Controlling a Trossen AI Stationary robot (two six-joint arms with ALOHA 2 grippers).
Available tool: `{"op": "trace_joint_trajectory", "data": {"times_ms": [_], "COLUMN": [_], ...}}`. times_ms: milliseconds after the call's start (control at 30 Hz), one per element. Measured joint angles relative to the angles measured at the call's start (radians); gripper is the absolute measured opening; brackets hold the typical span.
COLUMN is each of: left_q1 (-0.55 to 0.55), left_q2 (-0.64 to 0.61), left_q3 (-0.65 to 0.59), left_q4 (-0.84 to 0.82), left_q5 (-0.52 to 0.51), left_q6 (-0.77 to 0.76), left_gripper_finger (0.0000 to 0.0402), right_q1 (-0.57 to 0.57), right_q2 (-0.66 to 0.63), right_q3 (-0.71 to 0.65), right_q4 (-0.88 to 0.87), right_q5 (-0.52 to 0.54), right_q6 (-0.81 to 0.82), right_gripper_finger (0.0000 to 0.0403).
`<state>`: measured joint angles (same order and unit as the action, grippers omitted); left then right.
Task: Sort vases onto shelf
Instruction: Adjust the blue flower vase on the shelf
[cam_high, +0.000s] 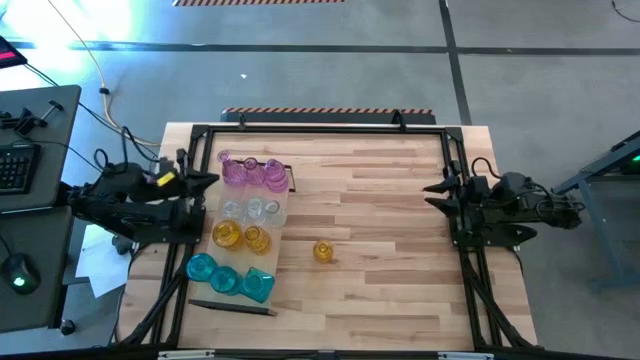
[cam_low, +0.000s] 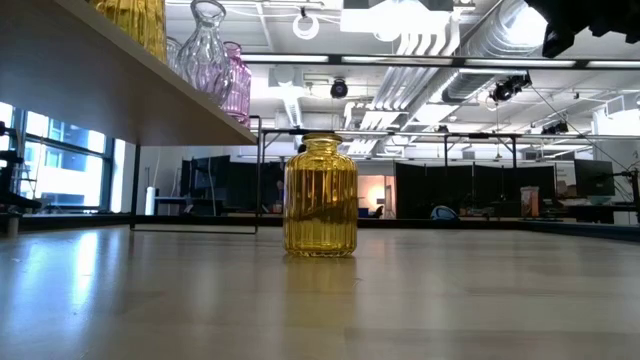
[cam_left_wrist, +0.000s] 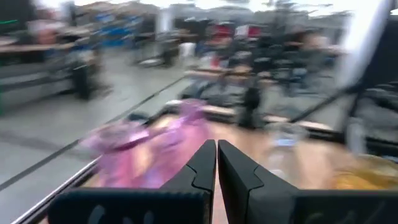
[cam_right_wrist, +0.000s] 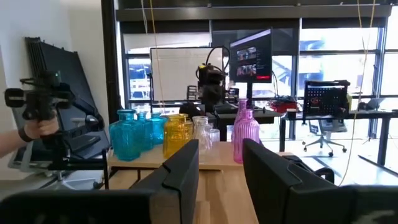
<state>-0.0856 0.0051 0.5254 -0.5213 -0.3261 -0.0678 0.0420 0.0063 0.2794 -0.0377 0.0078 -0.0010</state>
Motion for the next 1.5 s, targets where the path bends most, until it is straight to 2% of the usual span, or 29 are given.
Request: {"op": "trace_joint_trajectory", "data": {"times_ms": [67, 133, 267, 433, 633, 867, 1000, 1267, 1500], "left_q1": [0.000, 0.000, 0.000, 0.000, 0.000, -0.001, 0.000, 0.000, 0.000], "left_q2": [0.000, 0.000, 0.000, 0.000, 0.000, 0.001, 0.001, 0.001, 0.001], "left_q3": [-0.002, -0.002, -0.002, -0.003, -0.024, -0.103, -0.108, -0.108, -0.108], "left_q4": [-0.006, 0.008, -0.020, -0.045, -0.067, -0.014, -0.005, -0.045, -0.021], "left_q5": [-0.083, -0.124, -0.139, -0.146, -0.194, -0.182, -0.177, -0.089, -0.077], "left_q6": [-0.029, -0.044, -0.052, -0.188, -0.251, -0.291, -0.302, -0.389, -0.335], "left_gripper_finger": [0.0009, 0.0009, 0.0009, 0.0009, 0.0009, 0.0009, 0.0009, 0.0010, 0.0010], "right_q1": [0.000, 0.000, 0.000, 0.000, 0.000, 0.000, 0.000, 0.000, 0.000], "right_q2": [0.000, 0.000, 0.000, 0.000, 0.000, 0.000, 0.000, 0.000, 0.000], "right_q3": [0.000, 0.000, 0.000, 0.000, 0.000, 0.000, 0.000, 0.000, 0.000], "right_q4": [-0.001, -0.004, -0.004, -0.004, -0.004, -0.005, -0.006, -0.012, -0.065], "right_q5": [-0.001, -0.010, -0.012, -0.012, -0.013, -0.072, -0.090, -0.090, -0.090], "right_q6": [0.002, 0.030, 0.102, 0.116, 0.130, 0.184, 0.185, 0.184, 0.200], "right_gripper_finger": [0.0113, 0.0113, 0.0113, 0.0113, 0.0113, 0.0113, 0.0113, 0.0113, 0.0113]}}
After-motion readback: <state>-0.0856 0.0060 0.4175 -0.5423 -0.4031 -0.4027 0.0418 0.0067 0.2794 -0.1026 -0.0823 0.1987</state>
